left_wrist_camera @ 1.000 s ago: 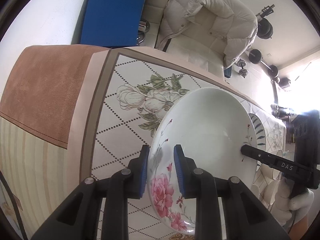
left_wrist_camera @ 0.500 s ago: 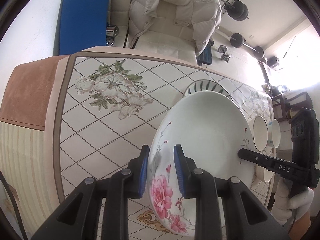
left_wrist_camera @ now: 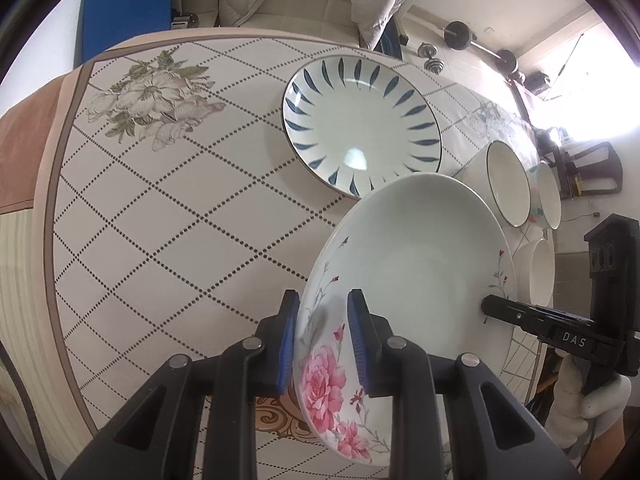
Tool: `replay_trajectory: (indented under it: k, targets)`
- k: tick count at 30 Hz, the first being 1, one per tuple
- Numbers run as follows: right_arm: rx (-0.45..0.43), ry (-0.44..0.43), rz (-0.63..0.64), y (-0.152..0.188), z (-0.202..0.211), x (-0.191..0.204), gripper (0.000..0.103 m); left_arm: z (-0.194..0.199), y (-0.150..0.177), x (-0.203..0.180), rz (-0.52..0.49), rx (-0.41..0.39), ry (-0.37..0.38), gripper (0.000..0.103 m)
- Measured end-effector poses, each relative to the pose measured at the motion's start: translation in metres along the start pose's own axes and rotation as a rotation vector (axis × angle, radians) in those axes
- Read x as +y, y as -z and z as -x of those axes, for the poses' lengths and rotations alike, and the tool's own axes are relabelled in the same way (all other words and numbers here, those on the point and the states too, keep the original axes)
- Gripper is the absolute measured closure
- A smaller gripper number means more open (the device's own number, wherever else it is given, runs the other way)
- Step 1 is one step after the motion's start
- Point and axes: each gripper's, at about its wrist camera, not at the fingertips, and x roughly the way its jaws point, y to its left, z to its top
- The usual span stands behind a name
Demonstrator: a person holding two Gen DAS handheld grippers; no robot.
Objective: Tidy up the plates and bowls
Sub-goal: 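Lift the pink-flower plate and carry it over the grey-swirl plate, then lower the pink-flower plate onto the grey-swirl plate and open both grippers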
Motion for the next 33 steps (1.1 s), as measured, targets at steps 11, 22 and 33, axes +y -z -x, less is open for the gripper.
replay_trajectory:
  k: [11,22,33]
  targets:
    - [0.058,0.022,-0.032,0.012,-0.037,-0.039,0.087,-0.043,0.023,-0.006,-0.014,0.093,-0.058,0.081]
    - [0.076,0.049,-0.022,0.012,-0.055,-0.038,0.087,-0.059,0.030,-0.012,-0.038,0.131,-0.139,0.081]
    - [0.084,0.114,-0.003,0.008,-0.058,-0.022,0.085,-0.071,0.034,-0.022,-0.038,0.167,-0.171,0.080]
